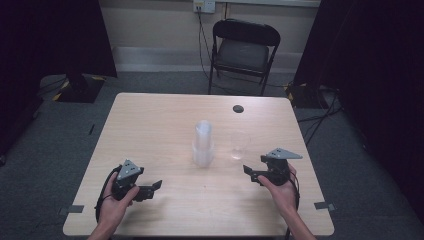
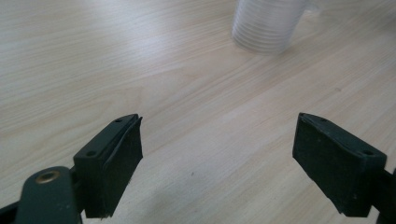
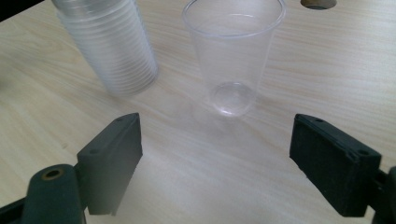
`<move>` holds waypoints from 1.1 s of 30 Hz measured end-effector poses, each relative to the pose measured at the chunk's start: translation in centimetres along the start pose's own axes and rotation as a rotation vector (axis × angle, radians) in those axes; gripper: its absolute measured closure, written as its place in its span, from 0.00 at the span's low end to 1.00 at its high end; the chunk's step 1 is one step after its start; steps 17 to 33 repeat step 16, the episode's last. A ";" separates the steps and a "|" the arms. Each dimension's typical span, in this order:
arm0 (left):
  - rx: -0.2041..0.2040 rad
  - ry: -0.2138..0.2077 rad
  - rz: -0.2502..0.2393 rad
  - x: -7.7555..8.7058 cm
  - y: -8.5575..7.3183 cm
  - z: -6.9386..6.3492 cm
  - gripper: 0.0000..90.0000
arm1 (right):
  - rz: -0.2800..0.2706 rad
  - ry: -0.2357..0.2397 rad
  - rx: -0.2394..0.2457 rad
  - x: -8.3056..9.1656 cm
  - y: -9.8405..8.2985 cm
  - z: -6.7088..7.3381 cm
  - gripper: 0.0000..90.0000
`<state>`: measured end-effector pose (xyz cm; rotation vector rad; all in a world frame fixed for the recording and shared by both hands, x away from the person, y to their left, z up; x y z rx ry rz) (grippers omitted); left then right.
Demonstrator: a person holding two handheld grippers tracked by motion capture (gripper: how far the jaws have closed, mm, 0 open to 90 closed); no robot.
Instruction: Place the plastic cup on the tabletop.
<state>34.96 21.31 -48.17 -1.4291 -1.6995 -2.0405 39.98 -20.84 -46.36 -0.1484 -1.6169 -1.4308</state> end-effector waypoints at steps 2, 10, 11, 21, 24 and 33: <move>0.002 0.001 -0.002 0.1 0.0 0.0 0.18 | 0.004 0.006 -0.002 0.6 -0.4 0.2 0.18; -0.005 0.013 0.004 0.0 -0.2 -0.1 0.18 | 0.025 0.004 0.005 2.2 -2.7 0.4 0.18; 0.000 0.008 0.007 0.0 -0.2 -0.2 0.18 | 0.035 0.001 -0.008 2.2 -3.6 0.2 0.18; -0.005 0.005 0.010 -0.2 -0.2 -0.2 0.18 | 0.036 -0.001 -0.040 2.3 -4.6 -0.1 0.18; -0.005 0.005 0.010 -0.2 -0.2 -0.2 0.18 | 0.036 -0.001 -0.040 2.3 -4.6 -0.1 0.18; -0.005 0.005 0.010 -0.2 -0.2 -0.2 0.18 | 0.036 -0.001 -0.040 2.3 -4.6 -0.1 0.18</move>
Point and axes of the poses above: each handheld gripper's, and its own axes: x roughly backward along the jaws, y roughly out of its top, z roughly to its left, the point moved 3 cm from there along -x, roughly forward along the jaws, and after that the axes turned 10 degrees about z, right-handed, at the moved point
